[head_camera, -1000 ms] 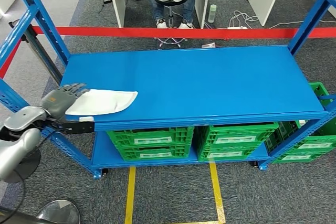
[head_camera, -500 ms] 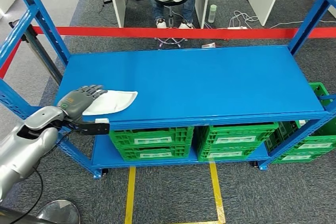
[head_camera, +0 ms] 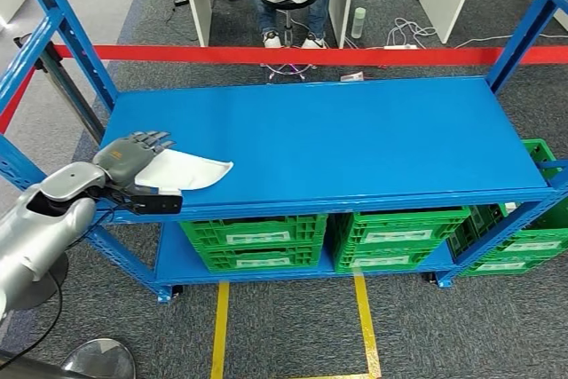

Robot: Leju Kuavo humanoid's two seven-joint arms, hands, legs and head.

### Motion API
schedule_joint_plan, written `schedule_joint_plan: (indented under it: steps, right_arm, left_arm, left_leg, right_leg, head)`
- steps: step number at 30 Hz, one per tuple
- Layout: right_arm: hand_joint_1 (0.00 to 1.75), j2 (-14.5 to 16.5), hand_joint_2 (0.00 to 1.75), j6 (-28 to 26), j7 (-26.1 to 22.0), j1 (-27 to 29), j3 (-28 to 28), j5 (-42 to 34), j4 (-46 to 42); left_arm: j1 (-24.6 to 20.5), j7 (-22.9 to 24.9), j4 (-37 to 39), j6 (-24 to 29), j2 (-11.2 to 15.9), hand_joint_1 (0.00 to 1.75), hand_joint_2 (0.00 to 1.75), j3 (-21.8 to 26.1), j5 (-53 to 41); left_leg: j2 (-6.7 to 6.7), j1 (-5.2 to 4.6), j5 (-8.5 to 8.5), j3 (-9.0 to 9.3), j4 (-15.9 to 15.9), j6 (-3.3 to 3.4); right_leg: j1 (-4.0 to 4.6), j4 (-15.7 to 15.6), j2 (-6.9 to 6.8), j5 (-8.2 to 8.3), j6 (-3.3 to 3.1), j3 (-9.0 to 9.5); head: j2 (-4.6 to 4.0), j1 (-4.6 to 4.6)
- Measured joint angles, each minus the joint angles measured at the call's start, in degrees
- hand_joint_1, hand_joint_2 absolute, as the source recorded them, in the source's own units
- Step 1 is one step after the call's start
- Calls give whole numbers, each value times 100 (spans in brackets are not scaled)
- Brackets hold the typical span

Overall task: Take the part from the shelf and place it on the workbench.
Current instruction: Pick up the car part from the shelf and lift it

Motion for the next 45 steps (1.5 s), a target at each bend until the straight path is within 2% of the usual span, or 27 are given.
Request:
schedule_joint_plan:
  steps: [6, 8, 9, 11, 12, 13, 36, 37, 40, 41, 45]
  right_arm:
    - [0, -8, 175, -5, -2, 1, -1, -14, 0]
    - [0, -9, 175, -5, -2, 2, -1, -15, 0]
    - [0, -9, 175, -5, -2, 2, -1, -15, 0]
    - [0, -9, 175, -7, -2, 2, -1, -18, 0]
    - [0, -10, 175, -8, -2, 2, -1, -21, 0]
    - [0, -10, 175, -10, -2, 2, -1, -25, 0]
    - [0, -17, 175, -23, -46, 1, -1, -15, 0]
    - [0, -18, 175, -24, -47, 2, -1, -15, 0]
    - [0, -20, 175, -25, -48, 2, -1, -8, 0]
    - [0, -21, 175, -25, -48, 2, -1, -4, 0]
    - [0, -25, 175, -25, -48, 1, -1, 3, 0]
  left_arm:
    - [-80, -6, 308, 3, 112, 175, 175, -59, -6]
    - [-76, -18, 403, 4, 134, 166, 175, -72, 2]
    - [-73, -28, 442, 6, 143, 131, 175, -75, 4]
    - [-68, -46, 510, 17, 151, 45, 175, -78, 13]
    - [-66, -55, 542, 23, 152, 8, 175, -79, 17]
    - [-64, -60, 571, 28, 151, 0, 175, -79, 20]
    - [-68, -229, 966, 27, 107, 0, 175, -130, -3]
    - [-75, -235, 975, 27, 108, 30, 175, -134, -7]
    - [-87, -273, 1005, 27, 115, 161, 175, -146, -13]
    - [-88, -295, 1014, 27, 120, 175, 175, -152, -10]
    - [-89, -390, 1033, 25, 146, 175, 175, -183, 16]
  left_leg:
    - [0, 0, 0, 0, 0, 0]
    - [0, 0, 0, 0, 0, 0]
    - [0, 0, 0, -1, 0, 0]
    - [-1, 0, 0, -1, 0, 0]
    - [0, 0, 0, -1, 0, 0]
    - [0, 0, 0, -1, 0, 0]
    - [0, 0, 0, 0, 0, 0]
    - [0, 0, 0, 0, 0, 0]
    - [0, 0, 0, 0, 0, 0]
    - [0, 0, 0, 0, 0, 0]
    - [-1, 0, 0, 0, 0, 0]
  right_leg:
    - [0, 0, 0, 0, 0, 0]
    - [0, 0, -1, 0, 0, 0]
    - [0, 0, -1, 0, 0, 0]
    - [-1, 0, -1, 0, 0, 1]
    - [-1, 0, -1, 0, 0, 0]
    - [-1, 0, -1, 0, 0, 0]
    - [-1, 0, -1, 0, 0, 1]
    - [-1, 0, -1, 0, 0, 1]
    - [0, 0, -1, 0, 0, 1]
    - [0, 0, -1, 0, 0, 1]
    - [0, 0, -3, 0, 0, 1]
  head:
    - [1, 0]
    - [1, 0]
    - [1, 0]
    - [1, -1]
    - [1, -1]
    - [1, 0]
    - [0, 0]
    - [1, 0]
    - [1, 0]
    - [1, 0]
    - [1, 1]
